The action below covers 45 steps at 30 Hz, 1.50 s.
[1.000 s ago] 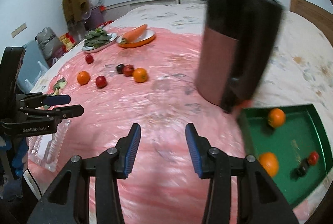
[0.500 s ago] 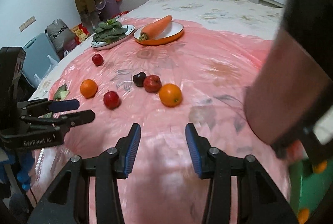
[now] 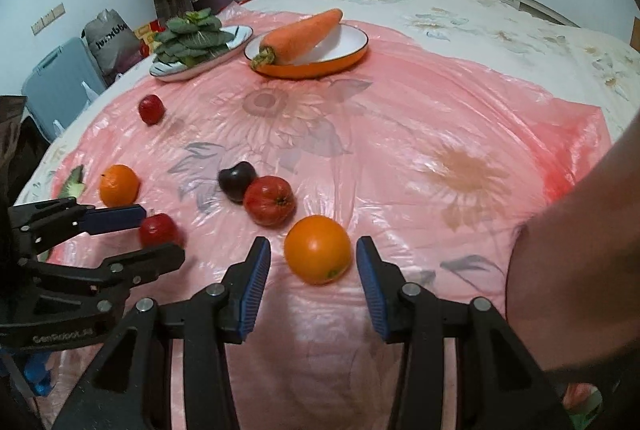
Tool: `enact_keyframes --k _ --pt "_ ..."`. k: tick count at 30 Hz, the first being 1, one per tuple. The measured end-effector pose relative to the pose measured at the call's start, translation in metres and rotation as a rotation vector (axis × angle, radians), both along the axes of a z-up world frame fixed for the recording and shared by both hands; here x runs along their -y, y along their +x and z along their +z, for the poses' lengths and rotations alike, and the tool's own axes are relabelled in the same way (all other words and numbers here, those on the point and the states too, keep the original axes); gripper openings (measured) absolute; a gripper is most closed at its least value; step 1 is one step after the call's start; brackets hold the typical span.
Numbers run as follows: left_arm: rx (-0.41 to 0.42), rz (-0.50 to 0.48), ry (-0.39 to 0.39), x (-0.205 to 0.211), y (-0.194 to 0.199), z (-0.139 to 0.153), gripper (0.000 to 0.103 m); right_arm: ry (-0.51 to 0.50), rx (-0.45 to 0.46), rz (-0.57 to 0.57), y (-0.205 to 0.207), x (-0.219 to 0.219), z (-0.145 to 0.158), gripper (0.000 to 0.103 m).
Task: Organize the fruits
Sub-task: 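Grasp a red apple with the left tool while the right tool grasps an orange, then carry the apple and orange over the green box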
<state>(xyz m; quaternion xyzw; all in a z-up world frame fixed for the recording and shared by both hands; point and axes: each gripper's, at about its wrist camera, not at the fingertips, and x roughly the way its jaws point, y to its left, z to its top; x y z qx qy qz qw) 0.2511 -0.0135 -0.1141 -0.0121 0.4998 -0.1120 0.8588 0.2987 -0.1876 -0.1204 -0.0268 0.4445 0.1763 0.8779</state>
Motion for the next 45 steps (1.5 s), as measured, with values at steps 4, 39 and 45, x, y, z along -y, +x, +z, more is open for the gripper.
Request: enact_keyframes --k 4,39,45 --pt "-0.006 -0.009 -0.002 0.002 0.002 -0.002 0.051 -0.017 -0.017 0.007 0.006 -0.003 -0.01 0.054" --pt "-0.013 -0.021 -0.051 -0.01 -0.041 0.02 0.028 0.052 0.011 -0.025 -0.076 0.019 0.021 0.04" --pt "-0.006 -0.032 -0.059 -0.008 -0.071 0.033 0.028 0.061 0.016 -0.042 -0.117 0.03 0.029 0.04"
